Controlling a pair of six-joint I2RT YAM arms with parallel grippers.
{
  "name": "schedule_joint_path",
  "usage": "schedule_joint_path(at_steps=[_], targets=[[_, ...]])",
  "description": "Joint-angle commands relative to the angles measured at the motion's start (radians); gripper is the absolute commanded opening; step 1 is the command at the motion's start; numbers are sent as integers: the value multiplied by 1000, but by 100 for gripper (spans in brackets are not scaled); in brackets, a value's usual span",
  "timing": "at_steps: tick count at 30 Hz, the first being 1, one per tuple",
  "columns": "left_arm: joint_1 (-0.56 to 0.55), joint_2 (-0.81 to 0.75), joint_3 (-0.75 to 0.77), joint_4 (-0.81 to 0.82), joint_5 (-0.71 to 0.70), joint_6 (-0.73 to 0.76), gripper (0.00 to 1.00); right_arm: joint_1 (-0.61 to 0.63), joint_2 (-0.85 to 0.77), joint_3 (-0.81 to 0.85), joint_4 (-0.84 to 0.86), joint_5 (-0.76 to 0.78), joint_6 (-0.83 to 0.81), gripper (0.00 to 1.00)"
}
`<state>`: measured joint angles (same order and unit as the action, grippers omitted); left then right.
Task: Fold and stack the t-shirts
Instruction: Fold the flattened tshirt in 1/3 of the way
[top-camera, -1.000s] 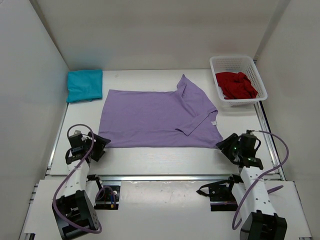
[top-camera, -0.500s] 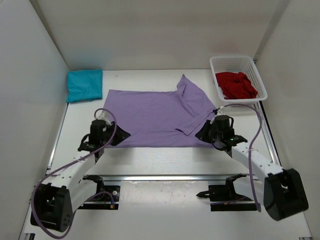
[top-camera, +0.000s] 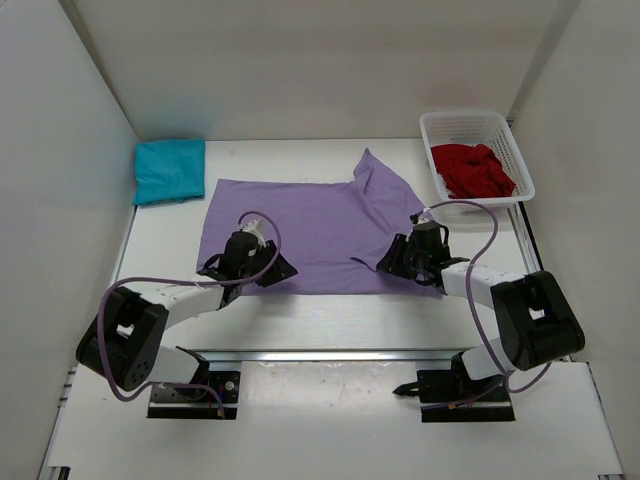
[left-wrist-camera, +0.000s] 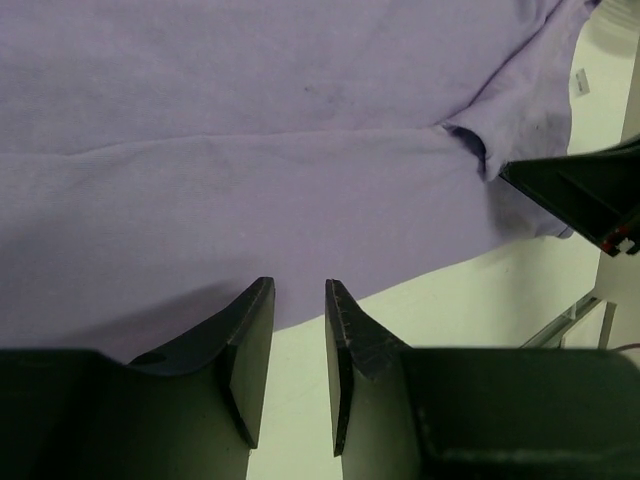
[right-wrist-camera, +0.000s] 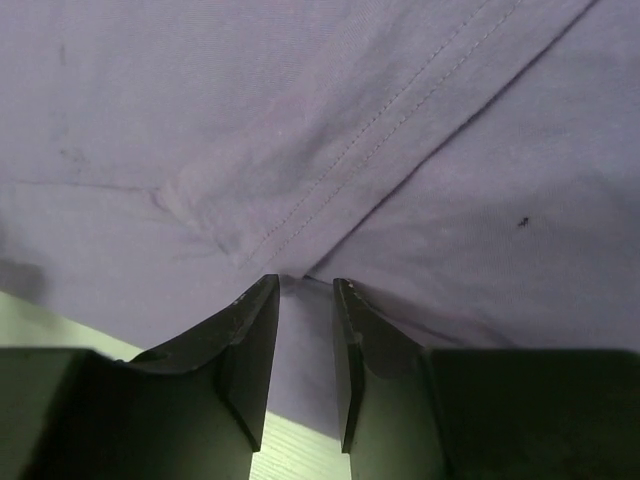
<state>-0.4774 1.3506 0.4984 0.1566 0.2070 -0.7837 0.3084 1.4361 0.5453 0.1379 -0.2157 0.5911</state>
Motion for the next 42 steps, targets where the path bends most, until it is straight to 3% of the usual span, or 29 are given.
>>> schedule_joint_path(at_steps=[1,4,8,15,22,26,28,32,34,36,37,42], targets=[[-33,1,-4,87,15,-9,38,11,27,33,92,-11,3,26],[-55,22,-15,103,-3,-8,38,8,50,30,101,-33,7,25],[-26,27,-43,124,12,-18,38,3,69,21,121,-59,19,14],[-32,28,-61,130,11,-20,38,0,127,100,124,-91,24,12],[-61,13,-44,113,-4,-28,37,-6,318,396,72,-134,53,10],[-102,15,-17,92,-41,-15,37,8,328,507,39,-149,44,13],[-124,27,-18,98,-40,-23,37,27,279,483,28,-117,21,16],[-144,68,12,103,-44,-25,37,50,152,333,43,-19,-22,38],[-154,88,41,95,-46,-17,37,46,118,269,31,-11,-28,34],[-168,119,71,78,-47,-8,37,38,60,173,43,-16,-17,16],[-167,120,75,74,-57,4,36,38,44,132,42,-4,-13,11],[-119,70,36,0,-101,29,36,55,-55,35,-26,81,-51,4]])
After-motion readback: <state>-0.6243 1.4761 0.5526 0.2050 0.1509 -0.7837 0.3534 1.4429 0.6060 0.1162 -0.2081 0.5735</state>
